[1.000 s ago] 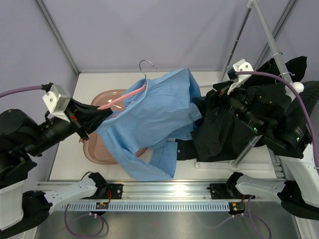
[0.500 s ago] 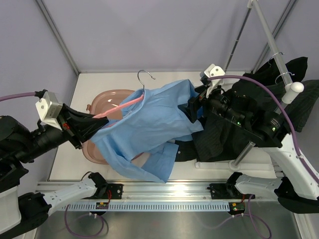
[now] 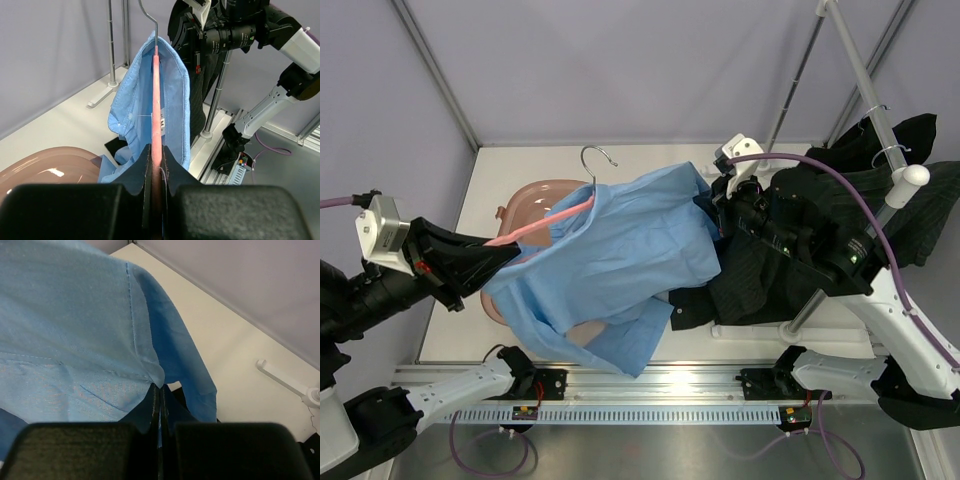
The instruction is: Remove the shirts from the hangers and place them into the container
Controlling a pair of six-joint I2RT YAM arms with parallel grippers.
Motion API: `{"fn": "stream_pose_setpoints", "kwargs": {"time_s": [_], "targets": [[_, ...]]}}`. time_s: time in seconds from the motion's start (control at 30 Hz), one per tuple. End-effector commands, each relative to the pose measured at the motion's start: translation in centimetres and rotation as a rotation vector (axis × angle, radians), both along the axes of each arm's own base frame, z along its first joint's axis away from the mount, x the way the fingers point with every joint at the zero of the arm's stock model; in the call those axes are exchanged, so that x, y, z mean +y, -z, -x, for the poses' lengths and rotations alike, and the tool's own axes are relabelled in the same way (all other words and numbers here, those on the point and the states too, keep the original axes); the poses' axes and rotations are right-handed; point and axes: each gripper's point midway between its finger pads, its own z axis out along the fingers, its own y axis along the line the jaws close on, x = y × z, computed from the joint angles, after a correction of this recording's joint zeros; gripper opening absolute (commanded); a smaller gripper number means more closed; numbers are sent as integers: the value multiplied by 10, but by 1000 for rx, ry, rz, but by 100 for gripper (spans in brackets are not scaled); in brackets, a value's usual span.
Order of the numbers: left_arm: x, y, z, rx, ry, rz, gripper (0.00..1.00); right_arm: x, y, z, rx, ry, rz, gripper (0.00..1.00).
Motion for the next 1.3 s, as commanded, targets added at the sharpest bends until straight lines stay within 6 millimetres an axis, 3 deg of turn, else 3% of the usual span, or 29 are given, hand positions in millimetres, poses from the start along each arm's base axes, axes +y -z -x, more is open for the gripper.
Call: {"fn": "stream_pose_setpoints", "kwargs": {"time_s": [0.0,0.2,0.47,0.63,0.8,0.87,1.0,1.1,1.13,1.27], "targets": [[6,-35,6,-110,3,82,0,-19,3,-11,-20,115,19,0],[10,-35,5,-127,-17,100,0,-46,-7,-30,-58,319,-29,0],[30,-31,16,-182,-56,144,0,-134,-16,-57,-83,867,-77,0],[26,-20,11,-147,-60,108,0,-159,-22,-60,-88,963,-116,0],[42,-22,18,-176,-95,137,0,-193,-20,-71,-83,1091,-76,0],[44,-23,19,-180,-100,142,0,-177,-23,-73,-87,984,-127,0],[39,-31,18,-196,-84,164,0,-157,-5,-75,-42,874,-107,0],[32,-37,13,-225,-81,201,0,-114,9,-71,17,628,-107,0],[20,-30,4,-207,-63,182,0,-91,11,-63,40,502,-122,0],[-15,-29,-27,-208,-44,186,0,-39,15,-24,84,265,-117,0]]}}
